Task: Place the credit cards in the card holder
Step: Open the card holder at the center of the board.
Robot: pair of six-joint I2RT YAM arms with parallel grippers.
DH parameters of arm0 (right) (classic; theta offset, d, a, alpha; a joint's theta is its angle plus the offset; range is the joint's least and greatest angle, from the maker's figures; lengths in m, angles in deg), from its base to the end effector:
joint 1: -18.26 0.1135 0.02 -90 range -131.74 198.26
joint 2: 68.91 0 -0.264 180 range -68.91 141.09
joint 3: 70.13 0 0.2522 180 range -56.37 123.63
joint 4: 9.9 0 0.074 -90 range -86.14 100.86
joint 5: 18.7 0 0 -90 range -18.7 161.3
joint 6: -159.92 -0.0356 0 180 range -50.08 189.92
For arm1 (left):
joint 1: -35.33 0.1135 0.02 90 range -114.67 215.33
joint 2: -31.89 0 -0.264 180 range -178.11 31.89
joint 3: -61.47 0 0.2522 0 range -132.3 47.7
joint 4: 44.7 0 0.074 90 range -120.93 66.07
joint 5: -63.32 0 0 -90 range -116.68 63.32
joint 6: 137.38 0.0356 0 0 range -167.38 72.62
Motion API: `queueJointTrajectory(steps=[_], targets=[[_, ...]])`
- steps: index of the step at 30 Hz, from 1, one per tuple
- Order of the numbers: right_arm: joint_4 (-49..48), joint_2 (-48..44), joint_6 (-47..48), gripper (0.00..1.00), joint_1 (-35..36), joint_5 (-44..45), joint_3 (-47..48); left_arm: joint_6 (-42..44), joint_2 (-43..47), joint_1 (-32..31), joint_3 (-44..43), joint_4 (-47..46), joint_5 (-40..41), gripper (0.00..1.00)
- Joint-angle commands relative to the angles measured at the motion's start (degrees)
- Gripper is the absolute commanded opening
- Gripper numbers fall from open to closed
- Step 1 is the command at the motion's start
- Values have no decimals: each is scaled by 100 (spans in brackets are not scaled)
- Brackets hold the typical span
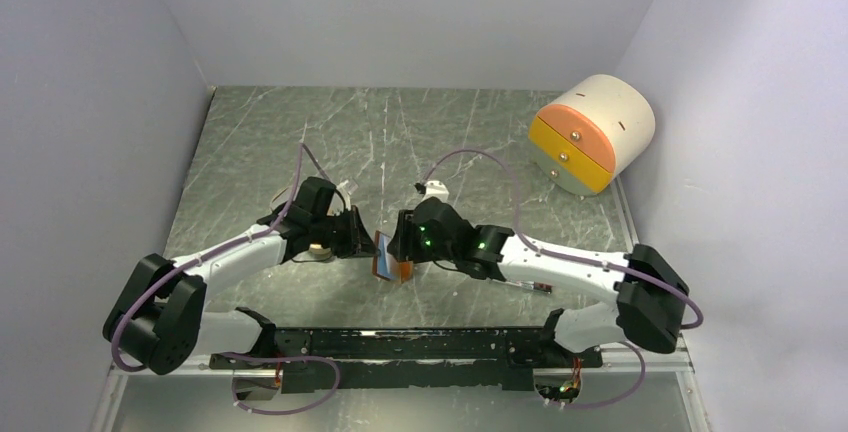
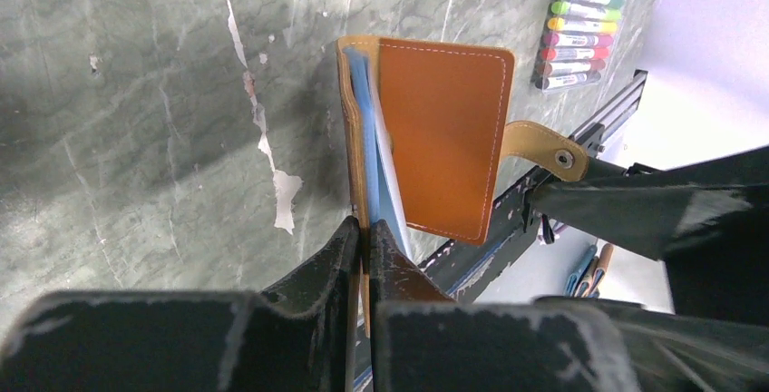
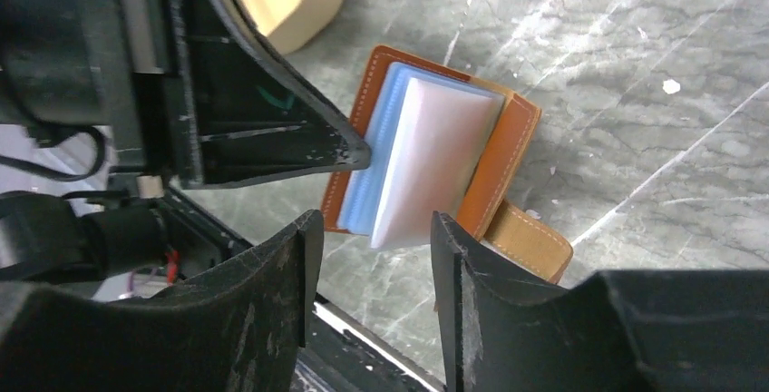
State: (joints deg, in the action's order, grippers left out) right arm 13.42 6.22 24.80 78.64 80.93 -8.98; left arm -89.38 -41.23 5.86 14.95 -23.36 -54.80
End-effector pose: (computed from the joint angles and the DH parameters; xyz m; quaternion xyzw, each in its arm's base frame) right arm 0.1454 0.2437 0.2416 -0.0816 0.8900 0.3065 0.3276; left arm 0.2002 -0.1324 0.1749 -0.0121 0.9095 -0.3874 0.1501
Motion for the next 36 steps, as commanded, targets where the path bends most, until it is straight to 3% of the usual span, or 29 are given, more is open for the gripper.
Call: queueJointTrajectory(steps=[1, 13, 21, 36], targets=[[-175, 398, 86, 51, 141, 108, 196, -158, 176, -49, -77, 152, 75, 9], [-676, 1284, 94, 53, 178, -164, 80, -187, 298, -50, -63, 247, 80, 9], [-269, 1340, 30, 40, 176, 460, -157, -116, 488, -49, -117, 1035, 606, 9], [-130, 1751, 86, 31, 176, 766, -309, -499, 953, -47, 267, 1675, 1128, 9]])
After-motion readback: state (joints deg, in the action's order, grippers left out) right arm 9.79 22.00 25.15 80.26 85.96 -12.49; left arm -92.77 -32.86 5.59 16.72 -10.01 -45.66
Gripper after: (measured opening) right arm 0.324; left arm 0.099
